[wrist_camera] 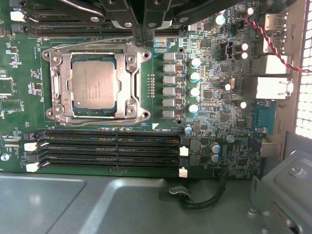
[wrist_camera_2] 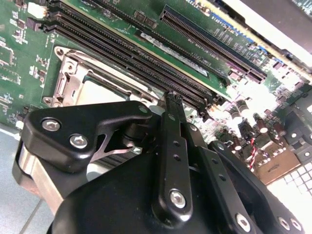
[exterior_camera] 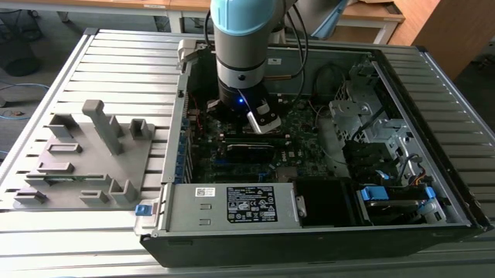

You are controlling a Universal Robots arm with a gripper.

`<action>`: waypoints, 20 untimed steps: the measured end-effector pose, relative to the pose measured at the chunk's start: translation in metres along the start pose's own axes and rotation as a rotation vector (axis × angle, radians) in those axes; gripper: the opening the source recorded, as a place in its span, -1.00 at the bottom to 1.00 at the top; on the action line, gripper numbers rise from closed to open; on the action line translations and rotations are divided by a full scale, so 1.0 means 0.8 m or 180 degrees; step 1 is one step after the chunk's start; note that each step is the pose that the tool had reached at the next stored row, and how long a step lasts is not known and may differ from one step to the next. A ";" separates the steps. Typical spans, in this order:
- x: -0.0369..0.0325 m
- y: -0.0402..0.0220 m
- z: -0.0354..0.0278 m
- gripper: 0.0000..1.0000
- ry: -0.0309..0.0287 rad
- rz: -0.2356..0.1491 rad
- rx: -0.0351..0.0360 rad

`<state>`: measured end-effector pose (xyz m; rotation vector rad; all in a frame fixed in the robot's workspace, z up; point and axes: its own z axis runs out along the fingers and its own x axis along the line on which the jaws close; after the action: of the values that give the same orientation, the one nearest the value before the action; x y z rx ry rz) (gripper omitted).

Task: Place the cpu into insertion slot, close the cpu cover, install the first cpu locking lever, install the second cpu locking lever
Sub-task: 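Install the second cpu locking lever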

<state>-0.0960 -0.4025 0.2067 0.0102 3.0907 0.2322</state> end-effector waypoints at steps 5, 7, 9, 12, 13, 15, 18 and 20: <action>0.0000 -0.0002 0.0000 -0.79 0.0000 0.0000 -0.0002; 0.0000 -0.0002 0.0000 -0.79 0.0000 0.0000 -0.0002; 0.0000 -0.0002 0.0000 -0.79 0.0000 0.0000 -0.0002; 0.0000 -0.0005 -0.0001 -0.79 0.0000 0.0001 -0.0017; -0.0001 -0.0006 0.0000 -0.79 0.0000 0.0001 -0.0029; 0.0000 -0.0014 -0.0002 -0.79 0.0000 0.0003 -0.0061; -0.0001 -0.0027 -0.0004 -0.79 0.0000 0.0004 -0.0087; -0.0001 -0.0043 -0.0006 -0.79 0.0000 0.0005 -0.0110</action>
<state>-0.0960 -0.4060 0.2067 0.0114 3.0863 0.2854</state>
